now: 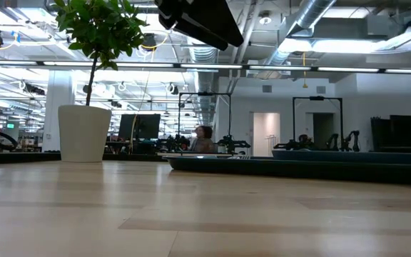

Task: Pick and place plate/cup/fork/spoon on tray
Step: Put the blue cup on the black tray above the blue plate

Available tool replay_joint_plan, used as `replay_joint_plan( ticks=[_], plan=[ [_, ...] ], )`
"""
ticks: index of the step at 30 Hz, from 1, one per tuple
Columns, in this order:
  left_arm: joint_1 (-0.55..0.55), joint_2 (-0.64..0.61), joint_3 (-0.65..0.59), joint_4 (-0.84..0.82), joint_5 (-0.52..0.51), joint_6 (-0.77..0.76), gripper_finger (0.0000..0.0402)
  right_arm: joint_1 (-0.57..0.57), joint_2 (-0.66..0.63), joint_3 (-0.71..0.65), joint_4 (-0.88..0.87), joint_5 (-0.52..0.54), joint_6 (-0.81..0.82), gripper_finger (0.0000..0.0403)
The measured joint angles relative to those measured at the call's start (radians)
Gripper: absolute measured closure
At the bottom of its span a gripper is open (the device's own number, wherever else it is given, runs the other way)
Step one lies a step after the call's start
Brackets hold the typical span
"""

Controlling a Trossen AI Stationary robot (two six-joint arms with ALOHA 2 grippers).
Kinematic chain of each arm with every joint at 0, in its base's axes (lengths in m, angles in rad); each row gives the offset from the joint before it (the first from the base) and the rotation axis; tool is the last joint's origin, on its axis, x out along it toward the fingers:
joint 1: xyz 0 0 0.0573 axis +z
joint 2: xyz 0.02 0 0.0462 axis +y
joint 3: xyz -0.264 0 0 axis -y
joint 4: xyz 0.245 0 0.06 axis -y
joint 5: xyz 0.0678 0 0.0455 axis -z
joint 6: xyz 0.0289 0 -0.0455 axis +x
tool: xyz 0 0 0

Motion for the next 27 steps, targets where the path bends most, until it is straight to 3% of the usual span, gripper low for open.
replay_joint_plan(
  ticks=[13, 27],
  plan=[
    [0.0, 0.0, 0.0, 0.0, 0.003, -0.01, 0.0148, 0.064, 0.161, 0.0, 0.033, -0.038, -0.016, 0.0211],
    [0.0, 0.0, 0.0, 0.0, 0.002, -0.015, 0.0148, 0.066, 0.095, 0.0, 0.086, -0.013, -0.017, 0.0218]
  ],
)
